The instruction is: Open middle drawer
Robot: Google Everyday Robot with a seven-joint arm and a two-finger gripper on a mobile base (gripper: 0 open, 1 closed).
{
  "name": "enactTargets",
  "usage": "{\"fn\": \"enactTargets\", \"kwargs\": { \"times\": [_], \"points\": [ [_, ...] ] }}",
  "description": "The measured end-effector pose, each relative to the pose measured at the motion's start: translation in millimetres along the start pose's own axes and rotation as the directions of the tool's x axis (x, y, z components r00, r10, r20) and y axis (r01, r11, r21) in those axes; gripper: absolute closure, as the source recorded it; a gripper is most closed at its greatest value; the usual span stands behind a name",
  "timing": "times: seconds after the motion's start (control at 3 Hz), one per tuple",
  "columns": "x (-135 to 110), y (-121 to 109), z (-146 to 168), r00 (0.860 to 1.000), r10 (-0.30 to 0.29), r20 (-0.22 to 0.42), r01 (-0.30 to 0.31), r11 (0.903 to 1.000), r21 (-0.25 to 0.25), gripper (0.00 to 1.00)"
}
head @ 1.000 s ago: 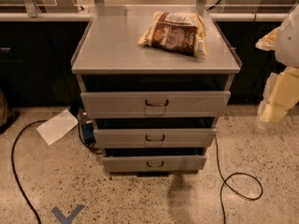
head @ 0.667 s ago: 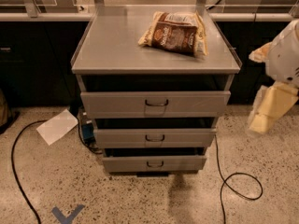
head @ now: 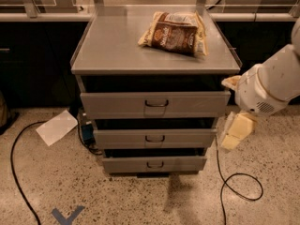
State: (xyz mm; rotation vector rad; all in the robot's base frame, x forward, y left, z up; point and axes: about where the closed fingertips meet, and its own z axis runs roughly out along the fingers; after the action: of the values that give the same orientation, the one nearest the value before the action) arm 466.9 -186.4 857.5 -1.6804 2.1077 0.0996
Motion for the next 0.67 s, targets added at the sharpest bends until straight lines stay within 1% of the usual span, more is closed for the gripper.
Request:
{"fn": "enactTargets", "kwargs": {
  "times": [0.33, 0.67],
  "points": [
    [0.3, 4.5, 38.2, 0.997, -0.036, 0.063, 0.040, 0.9970, -0.066, 0.00],
    [0.3, 4.5, 38.2, 0.997, -0.036, 0.063, 0.040, 0.9970, -0.066, 0.00]
  ]
}}
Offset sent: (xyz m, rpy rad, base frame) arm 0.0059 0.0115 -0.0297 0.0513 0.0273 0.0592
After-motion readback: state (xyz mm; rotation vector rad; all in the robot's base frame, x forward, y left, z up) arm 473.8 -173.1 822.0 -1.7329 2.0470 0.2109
